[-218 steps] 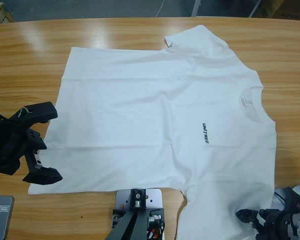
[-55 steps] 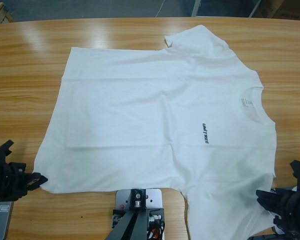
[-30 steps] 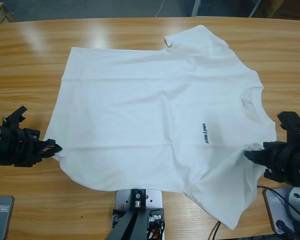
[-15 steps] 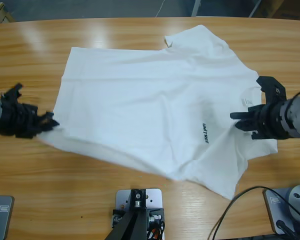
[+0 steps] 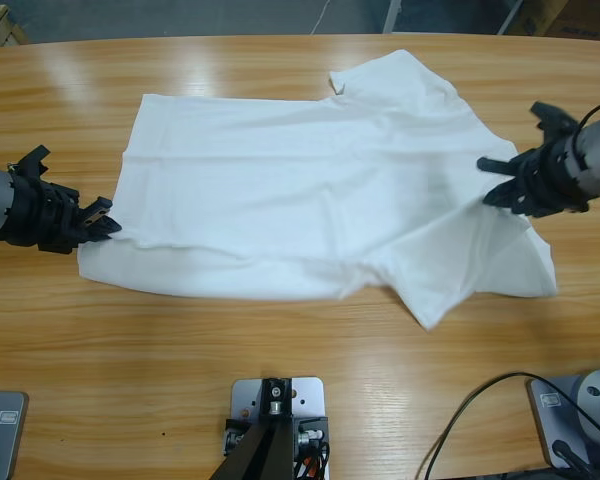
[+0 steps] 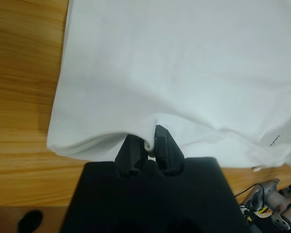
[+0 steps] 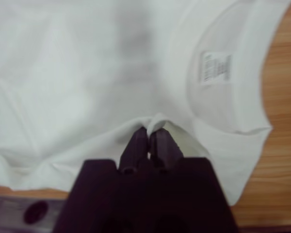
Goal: Fold clothes
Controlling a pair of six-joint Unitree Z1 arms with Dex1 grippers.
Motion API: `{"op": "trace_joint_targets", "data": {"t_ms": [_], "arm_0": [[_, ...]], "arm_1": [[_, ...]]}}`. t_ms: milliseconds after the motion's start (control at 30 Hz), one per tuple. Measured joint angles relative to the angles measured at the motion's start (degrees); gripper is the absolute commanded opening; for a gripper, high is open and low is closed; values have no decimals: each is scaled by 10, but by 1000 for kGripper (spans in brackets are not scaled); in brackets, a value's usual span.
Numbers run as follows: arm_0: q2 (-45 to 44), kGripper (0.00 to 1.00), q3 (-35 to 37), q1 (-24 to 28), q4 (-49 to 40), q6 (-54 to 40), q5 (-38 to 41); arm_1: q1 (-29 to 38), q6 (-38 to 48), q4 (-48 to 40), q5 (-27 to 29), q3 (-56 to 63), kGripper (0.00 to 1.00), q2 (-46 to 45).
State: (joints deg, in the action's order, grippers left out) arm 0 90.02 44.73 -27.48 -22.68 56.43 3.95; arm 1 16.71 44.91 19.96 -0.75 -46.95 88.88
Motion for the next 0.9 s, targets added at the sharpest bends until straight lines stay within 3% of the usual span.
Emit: {"op": "trace_joint_targets", "data": {"t_ms": [367,733,767,800,833,867,900], "arm_0": [[-5,0,-20,62,0,-10,0],[-5,0,-20,66,0,-21,0],[-5,182,-20,66,0,-22,0],[-4,756,-20,66,0,-23,0],[-4,963,-20,67,0,-24,0],[-2,970,-20,67,1,-25,0],[-1,970,-20,67,3,-26,0]], "arm_1": [[-32,-9,38,0,-13,0,46],[-32,-25,38,-6,-39,0,49],[-32,-25,38,-6,-39,0,49],[-32,-25,38,-5,-39,111,49],[-33,-25,39,-5,-39,476,49],[-33,-25,41,-5,-39,796,49],[-33,-25,44,-3,-39,974,49]]}}
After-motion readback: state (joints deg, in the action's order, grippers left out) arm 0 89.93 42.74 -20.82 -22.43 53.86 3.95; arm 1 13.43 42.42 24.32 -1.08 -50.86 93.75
